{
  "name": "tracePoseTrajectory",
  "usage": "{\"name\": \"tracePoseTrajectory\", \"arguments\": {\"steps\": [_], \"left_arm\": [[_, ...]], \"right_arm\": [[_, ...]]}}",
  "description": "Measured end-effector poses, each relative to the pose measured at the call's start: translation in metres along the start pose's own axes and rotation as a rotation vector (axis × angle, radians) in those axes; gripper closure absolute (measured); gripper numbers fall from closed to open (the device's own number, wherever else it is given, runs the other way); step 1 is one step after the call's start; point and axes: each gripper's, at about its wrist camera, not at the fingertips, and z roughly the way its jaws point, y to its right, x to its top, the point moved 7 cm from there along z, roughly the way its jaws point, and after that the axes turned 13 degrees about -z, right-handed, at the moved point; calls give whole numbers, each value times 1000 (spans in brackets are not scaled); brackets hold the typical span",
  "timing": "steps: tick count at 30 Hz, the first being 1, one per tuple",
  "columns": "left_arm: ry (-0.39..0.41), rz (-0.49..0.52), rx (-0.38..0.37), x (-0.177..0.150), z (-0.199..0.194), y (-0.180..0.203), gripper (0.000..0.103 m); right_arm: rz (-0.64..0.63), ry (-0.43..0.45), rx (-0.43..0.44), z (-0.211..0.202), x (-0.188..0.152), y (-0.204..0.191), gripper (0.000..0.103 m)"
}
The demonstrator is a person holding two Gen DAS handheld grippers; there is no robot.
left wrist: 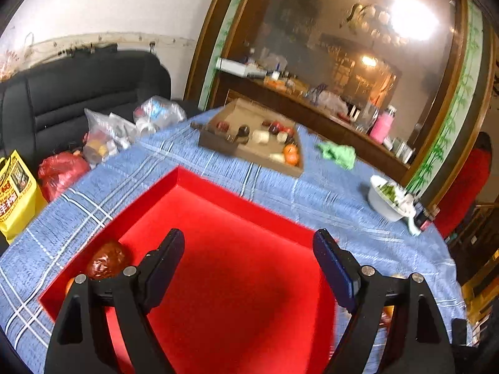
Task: Organize fruits
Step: 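Grasp a white cylindrical root piece with the right tool while the left tool grasps a dark plum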
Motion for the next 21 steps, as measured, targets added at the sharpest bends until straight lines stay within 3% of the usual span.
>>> {"name": "tracePoseTrajectory", "arguments": {"steps": [3, 5, 7, 10, 12, 13, 15, 17, 19, 21], "left_arm": [[43, 47, -55, -2, -25, 25, 18], [27, 73, -143, -12, -39, 45, 0], [-1, 93, -204, -26, -45, 63, 0], [-103, 137, -228, -55, -33, 84, 0], [-193, 160, -193, -77, -18, 91, 0], [-231, 177, -175, -90, -12, 95, 3], [-284, 227, -161, -109, -2, 101, 20], [-348, 278, -129, -128, 10, 103, 56], [-413, 304, -111, -144, 22, 104, 64], [-413, 327, -72, -149, 29, 101, 64]], "right_arm": [[68, 11, -48, -13, -15, 30, 71], [126, 22, -56, -18, -24, 47, 71], [162, 38, -68, -22, -31, 58, 71], [184, 54, -81, -28, -39, 66, 71], [188, 60, -89, -30, -40, 69, 71], [187, 63, -93, -31, -41, 70, 71], [188, 69, -96, -32, -43, 73, 71], [195, 72, -90, -31, -46, 76, 71], [210, 75, -74, -28, -47, 78, 71], [222, 81, -56, -27, -48, 80, 71]]}}
